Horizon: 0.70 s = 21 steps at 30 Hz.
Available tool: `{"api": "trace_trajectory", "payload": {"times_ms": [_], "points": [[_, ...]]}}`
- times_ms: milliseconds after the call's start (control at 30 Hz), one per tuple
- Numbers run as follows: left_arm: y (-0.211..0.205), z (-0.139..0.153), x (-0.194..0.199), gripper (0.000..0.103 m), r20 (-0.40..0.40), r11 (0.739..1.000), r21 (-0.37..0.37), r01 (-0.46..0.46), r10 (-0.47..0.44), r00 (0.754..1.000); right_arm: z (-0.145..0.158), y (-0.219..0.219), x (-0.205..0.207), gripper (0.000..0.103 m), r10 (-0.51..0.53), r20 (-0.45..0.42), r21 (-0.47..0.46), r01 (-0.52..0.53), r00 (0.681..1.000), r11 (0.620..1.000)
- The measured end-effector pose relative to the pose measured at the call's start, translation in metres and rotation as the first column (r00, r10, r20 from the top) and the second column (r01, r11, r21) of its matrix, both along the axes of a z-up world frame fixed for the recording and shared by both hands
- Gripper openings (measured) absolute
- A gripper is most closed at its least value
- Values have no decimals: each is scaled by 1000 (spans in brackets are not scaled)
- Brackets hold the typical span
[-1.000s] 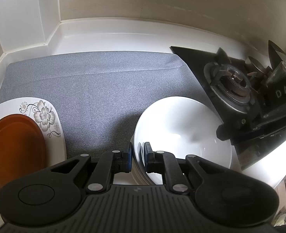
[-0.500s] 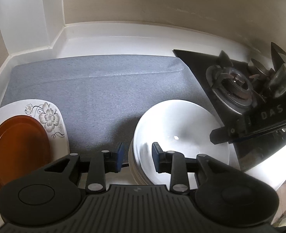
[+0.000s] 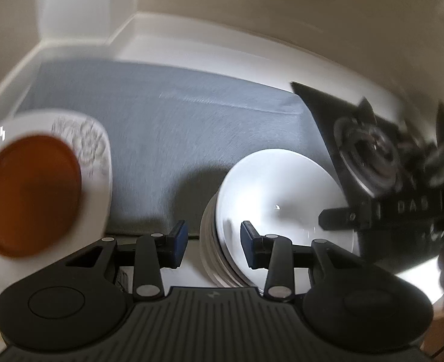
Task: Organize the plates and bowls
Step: 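Carry the bowl stack with both tools over the orange plate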
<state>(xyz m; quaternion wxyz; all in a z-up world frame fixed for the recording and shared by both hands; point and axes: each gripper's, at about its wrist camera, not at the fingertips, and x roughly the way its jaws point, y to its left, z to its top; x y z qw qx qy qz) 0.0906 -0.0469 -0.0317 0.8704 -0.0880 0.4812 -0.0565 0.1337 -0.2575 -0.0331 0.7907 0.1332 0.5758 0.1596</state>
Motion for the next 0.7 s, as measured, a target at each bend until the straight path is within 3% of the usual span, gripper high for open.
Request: {"api": "trace_trajectory", "payload": {"times_ms": [200,467,700], "points": [[9,-15,1,43,-78,985,-111,-131,122,989,-10,5,8,53,88,9,-9,-88,996,996],[13,-30,-2,49,-116,952,-181,-248,230,966,-27,13,20,55,185,-3,12,-185,983,983],[10,-34,-5,51,-141,928,-228,-294,267,953,-37,15,29,61,228,-34,72,-225,973,972]]}}
